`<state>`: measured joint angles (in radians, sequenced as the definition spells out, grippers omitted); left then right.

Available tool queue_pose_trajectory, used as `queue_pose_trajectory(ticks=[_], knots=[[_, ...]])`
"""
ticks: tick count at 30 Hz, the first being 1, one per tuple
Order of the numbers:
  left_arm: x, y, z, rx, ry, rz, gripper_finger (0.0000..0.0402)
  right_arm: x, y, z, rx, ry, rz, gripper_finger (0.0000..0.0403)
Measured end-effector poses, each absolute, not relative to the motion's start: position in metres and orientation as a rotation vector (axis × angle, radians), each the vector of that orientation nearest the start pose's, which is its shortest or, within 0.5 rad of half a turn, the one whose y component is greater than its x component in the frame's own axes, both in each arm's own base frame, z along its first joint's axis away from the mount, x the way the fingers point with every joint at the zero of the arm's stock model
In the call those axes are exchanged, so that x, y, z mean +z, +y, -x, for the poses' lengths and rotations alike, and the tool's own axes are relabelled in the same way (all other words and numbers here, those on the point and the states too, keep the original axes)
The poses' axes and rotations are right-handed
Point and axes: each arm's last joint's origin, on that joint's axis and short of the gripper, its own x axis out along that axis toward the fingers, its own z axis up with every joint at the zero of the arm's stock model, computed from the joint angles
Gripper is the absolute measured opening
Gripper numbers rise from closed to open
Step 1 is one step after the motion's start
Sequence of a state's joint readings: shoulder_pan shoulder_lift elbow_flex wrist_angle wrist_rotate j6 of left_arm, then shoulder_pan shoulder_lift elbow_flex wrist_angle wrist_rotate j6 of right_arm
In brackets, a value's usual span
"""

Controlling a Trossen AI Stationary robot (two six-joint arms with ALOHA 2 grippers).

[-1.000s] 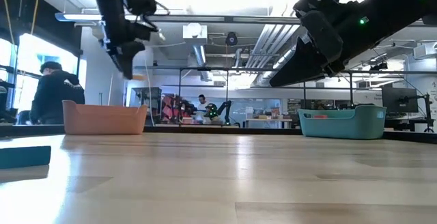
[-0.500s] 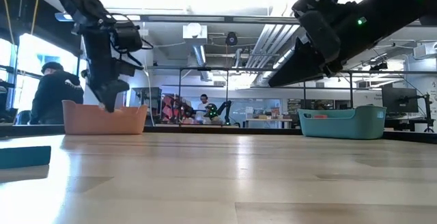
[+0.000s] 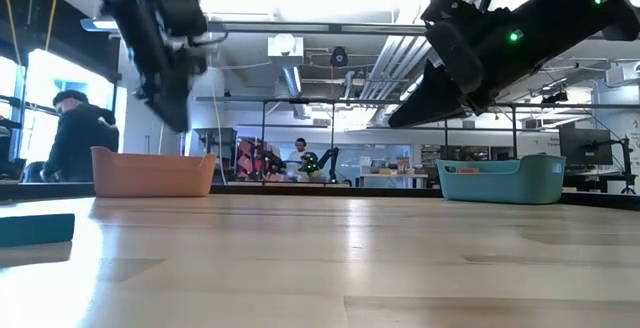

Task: Sort blocks by size
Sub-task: Put the thin blue rectangular block into the orange bin

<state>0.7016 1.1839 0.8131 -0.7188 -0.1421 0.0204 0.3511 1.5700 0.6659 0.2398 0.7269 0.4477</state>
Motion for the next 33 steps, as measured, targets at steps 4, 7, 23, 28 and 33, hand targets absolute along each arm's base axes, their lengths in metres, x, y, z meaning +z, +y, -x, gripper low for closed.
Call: queue_pose_trajectory(ticks=[4, 7, 23, 28, 33], knots=[[0.248, 0.084, -0.184, 0.303, 0.918, 0.339, 0.0196, 0.160, 0.082, -0.280, -0.473, 0.438, -0.118, 0.0013], [0.250, 0.027, -0.197, 0.044, 0.844, 0.215, 0.0185, 0.163, 0.084, -0.282, -0.464, 0.407, -0.114, 0.0013], [0.182, -0.133, -0.199, -0.434, 0.770, -0.075, 0.0177, 0.170, 0.086, -0.287, -0.370, 0.371, -0.064, 0.0013], [0.161, -0.142, -0.210, -0.400, 0.815, -0.004, 0.0177, 0.174, 0.081, -0.291, -0.308, 0.348, -0.053, 0.0013], [0.140, -0.145, -0.215, -0.382, 0.877, -0.028, 0.0192, 0.175, 0.076, -0.294, -0.275, 0.342, -0.064, 0.0013]])
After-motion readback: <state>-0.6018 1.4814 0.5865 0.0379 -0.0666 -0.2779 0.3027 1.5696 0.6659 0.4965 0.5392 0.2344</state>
